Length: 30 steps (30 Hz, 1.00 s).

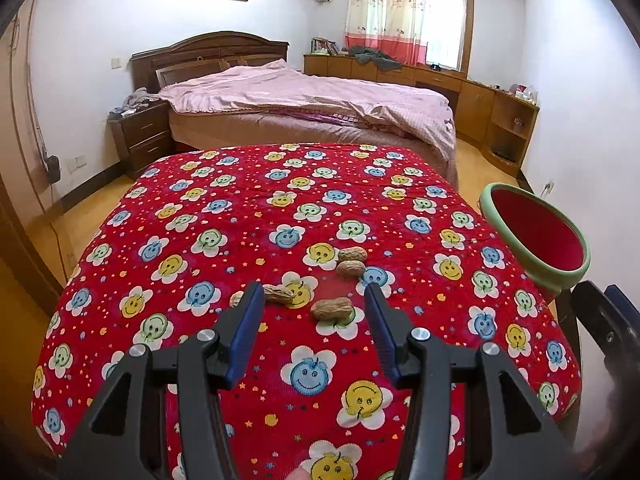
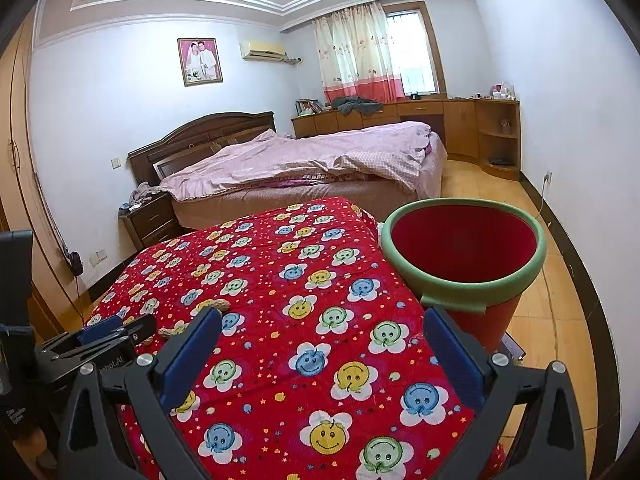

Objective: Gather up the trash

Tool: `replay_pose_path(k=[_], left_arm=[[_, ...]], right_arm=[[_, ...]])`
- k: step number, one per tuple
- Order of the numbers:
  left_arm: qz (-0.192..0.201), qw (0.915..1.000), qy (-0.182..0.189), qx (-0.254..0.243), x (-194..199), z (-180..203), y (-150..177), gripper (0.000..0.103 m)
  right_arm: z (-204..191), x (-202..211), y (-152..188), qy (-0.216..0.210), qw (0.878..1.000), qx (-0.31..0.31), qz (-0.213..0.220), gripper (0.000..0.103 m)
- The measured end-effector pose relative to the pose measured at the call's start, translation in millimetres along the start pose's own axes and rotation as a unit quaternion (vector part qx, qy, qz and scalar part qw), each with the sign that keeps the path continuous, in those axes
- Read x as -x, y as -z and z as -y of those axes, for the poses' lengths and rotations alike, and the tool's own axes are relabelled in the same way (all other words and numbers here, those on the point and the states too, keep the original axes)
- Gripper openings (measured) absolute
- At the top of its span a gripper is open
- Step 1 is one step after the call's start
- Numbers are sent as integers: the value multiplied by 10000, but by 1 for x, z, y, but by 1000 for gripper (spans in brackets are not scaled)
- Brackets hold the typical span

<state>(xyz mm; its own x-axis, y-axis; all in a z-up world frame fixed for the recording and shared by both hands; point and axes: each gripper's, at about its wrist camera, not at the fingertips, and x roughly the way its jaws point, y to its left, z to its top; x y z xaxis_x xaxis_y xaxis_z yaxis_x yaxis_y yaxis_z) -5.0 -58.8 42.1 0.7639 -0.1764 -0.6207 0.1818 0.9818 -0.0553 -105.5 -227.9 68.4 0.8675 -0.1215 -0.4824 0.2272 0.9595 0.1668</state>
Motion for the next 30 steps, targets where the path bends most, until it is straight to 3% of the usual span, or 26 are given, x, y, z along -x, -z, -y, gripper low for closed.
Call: replay_pose_path(k=[30], left_arm=[[127, 9999, -94, 9, 8, -2, 1, 52]], right_arm=[[6, 0, 2, 27, 9999, -129, -48, 103]])
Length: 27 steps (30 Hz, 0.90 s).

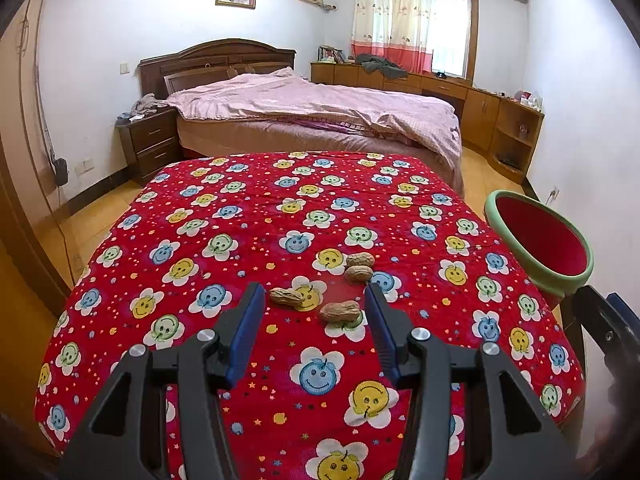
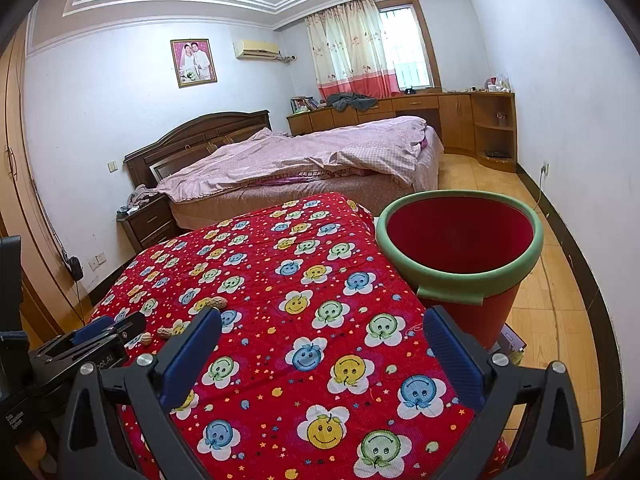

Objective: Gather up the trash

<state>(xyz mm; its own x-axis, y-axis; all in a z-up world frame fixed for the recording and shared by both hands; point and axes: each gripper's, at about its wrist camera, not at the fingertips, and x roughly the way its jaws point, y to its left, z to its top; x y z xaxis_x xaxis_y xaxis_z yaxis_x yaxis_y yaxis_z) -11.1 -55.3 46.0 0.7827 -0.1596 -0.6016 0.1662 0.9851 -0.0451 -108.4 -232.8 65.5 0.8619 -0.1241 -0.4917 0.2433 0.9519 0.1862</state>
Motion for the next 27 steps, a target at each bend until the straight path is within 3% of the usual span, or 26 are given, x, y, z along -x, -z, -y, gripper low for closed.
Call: replay_pose_path(k=[27], left_arm=[[7, 10000, 10, -2, 1, -2, 0, 52]], right_arm=[[0, 0, 0, -3, 10000, -1, 2, 103]])
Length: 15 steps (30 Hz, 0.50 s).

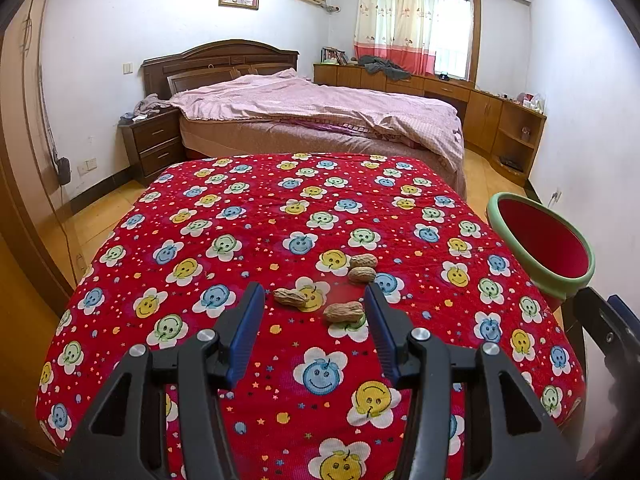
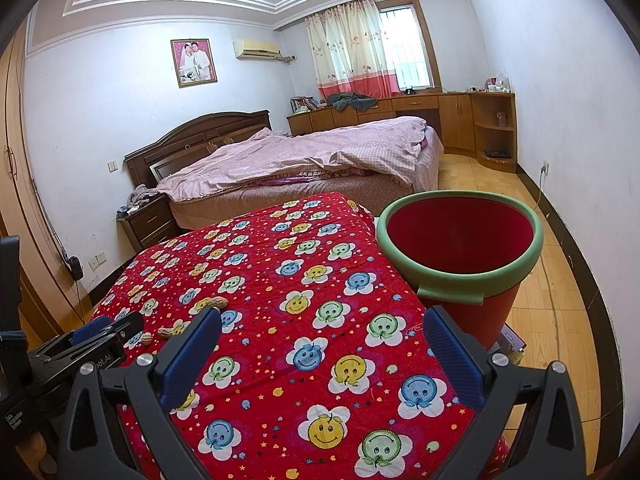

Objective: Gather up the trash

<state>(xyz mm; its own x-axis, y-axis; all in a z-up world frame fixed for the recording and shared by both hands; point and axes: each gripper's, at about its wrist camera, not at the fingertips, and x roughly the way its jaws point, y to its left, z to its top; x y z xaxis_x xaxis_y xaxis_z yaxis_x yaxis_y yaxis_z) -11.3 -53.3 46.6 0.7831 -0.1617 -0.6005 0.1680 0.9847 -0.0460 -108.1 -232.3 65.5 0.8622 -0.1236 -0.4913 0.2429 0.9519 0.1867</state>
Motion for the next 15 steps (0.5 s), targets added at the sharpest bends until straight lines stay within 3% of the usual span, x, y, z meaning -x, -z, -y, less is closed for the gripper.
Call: replay_pose_path(k=[15], left_arm=[[39, 10000, -5, 18, 2, -4, -3, 52]], right_arm=[[-1, 1, 0, 2, 10000, 6, 8, 103]])
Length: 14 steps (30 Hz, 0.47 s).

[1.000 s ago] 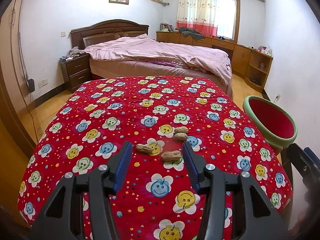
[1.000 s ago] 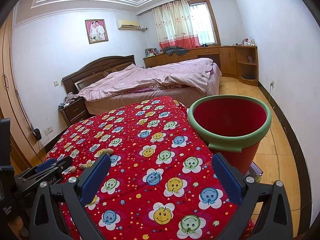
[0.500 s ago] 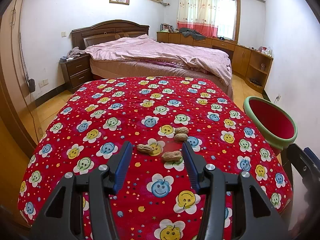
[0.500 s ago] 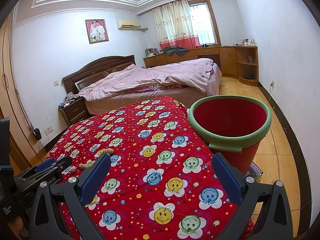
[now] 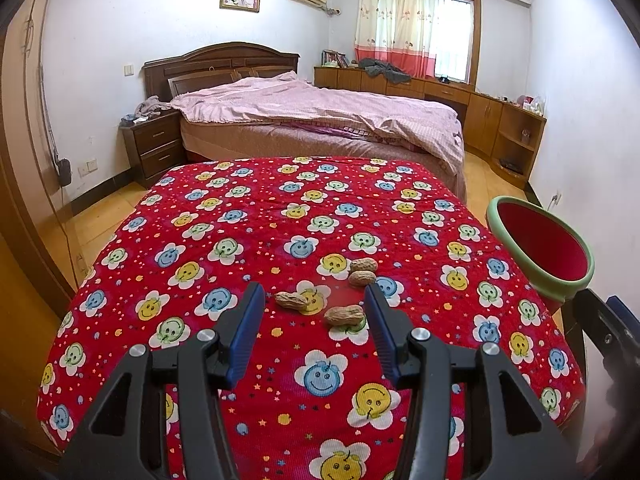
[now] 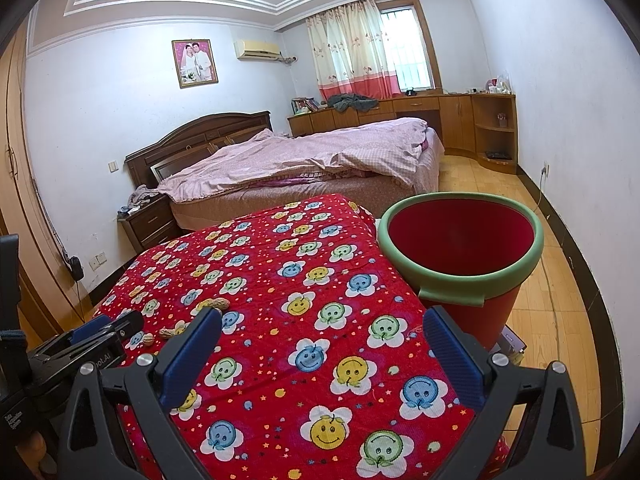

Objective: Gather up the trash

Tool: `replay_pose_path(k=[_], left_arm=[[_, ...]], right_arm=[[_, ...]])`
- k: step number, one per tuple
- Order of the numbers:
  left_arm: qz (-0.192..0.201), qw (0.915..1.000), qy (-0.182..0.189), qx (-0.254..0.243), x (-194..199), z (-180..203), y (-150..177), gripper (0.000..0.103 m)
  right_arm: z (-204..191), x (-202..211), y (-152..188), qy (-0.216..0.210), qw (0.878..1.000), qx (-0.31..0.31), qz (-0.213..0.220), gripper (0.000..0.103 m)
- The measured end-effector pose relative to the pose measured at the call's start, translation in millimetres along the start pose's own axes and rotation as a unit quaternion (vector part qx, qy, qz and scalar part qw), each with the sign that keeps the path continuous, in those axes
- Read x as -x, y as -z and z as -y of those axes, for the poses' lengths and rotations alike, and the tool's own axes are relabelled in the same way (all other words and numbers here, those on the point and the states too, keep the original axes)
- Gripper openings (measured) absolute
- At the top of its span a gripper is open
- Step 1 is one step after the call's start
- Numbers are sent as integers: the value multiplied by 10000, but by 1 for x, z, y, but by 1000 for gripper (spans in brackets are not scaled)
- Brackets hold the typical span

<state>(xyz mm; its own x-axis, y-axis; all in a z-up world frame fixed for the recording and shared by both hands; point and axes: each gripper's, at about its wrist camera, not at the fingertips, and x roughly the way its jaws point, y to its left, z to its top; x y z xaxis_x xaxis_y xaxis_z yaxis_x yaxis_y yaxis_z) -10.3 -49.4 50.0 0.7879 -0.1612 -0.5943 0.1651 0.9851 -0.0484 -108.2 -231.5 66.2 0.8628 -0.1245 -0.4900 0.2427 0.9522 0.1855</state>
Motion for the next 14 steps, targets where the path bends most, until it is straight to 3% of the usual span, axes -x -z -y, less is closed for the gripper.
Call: replay_pose_path(k=[14], left_arm=[[88, 10000, -33, -16, 3, 1, 0, 52]], right_arm=[[0, 1, -1, -2, 10000, 5, 10, 103]])
